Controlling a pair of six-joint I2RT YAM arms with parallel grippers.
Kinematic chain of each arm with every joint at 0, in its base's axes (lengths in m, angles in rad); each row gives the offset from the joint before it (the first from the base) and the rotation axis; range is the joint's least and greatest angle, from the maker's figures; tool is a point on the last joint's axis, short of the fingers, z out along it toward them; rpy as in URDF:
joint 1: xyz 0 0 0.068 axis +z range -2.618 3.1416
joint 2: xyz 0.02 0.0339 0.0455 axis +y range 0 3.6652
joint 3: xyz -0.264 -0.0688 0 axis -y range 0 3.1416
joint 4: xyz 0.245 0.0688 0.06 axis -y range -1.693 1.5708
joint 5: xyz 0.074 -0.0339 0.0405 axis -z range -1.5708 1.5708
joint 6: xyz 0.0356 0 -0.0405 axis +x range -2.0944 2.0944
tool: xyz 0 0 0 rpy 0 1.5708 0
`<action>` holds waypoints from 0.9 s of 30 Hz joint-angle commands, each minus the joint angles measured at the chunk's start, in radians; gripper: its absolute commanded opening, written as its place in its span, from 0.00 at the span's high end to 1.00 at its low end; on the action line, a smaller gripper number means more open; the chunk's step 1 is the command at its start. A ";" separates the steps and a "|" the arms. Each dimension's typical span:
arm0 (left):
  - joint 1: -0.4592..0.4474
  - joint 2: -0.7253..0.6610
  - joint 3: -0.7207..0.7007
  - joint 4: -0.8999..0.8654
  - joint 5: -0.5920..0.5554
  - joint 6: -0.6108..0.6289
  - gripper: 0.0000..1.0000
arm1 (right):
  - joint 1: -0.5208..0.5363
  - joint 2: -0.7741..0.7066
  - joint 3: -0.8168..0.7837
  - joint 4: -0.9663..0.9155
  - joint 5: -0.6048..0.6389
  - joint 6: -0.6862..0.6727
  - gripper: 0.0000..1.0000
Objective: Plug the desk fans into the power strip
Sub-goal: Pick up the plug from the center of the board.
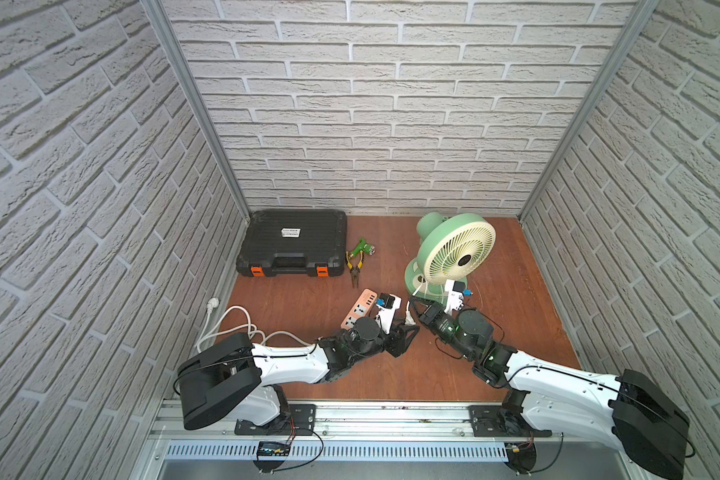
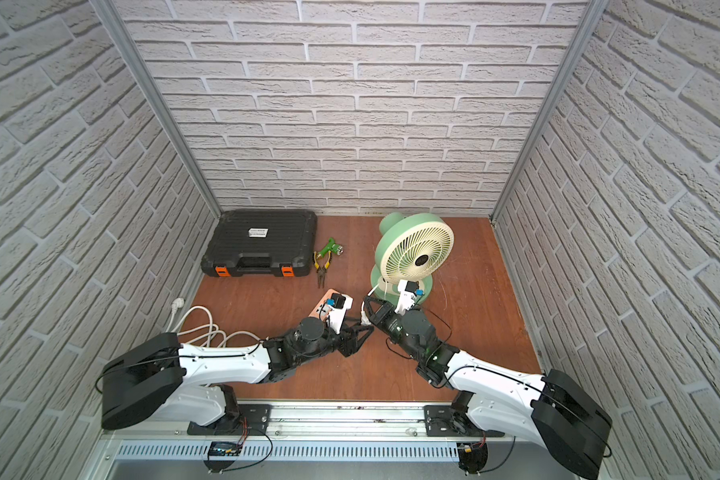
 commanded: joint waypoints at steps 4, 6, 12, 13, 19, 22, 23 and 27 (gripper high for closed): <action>-0.006 0.013 0.024 0.048 0.005 0.005 0.54 | -0.006 -0.037 -0.020 0.047 0.026 0.004 0.97; -0.006 0.016 0.027 0.049 0.012 0.005 0.59 | -0.006 -0.047 -0.029 0.044 0.037 0.009 0.97; -0.007 0.014 0.031 0.038 0.013 0.010 0.76 | -0.010 -0.088 -0.051 0.023 0.052 0.012 0.97; -0.006 0.014 0.033 0.037 0.014 0.010 0.78 | -0.011 -0.095 -0.053 0.021 0.052 0.012 0.97; -0.006 0.008 0.042 0.024 0.021 0.033 0.86 | -0.017 -0.121 -0.049 -0.020 0.042 0.003 0.97; -0.006 -0.012 0.049 -0.012 0.013 0.059 0.88 | -0.023 -0.129 -0.038 -0.059 0.027 -0.007 0.94; -0.006 -0.021 0.053 -0.030 0.011 0.071 0.90 | -0.027 -0.133 -0.029 -0.084 0.019 -0.011 0.91; -0.006 -0.087 0.072 -0.133 -0.001 0.157 0.97 | -0.038 -0.158 0.041 -0.260 -0.032 -0.069 0.66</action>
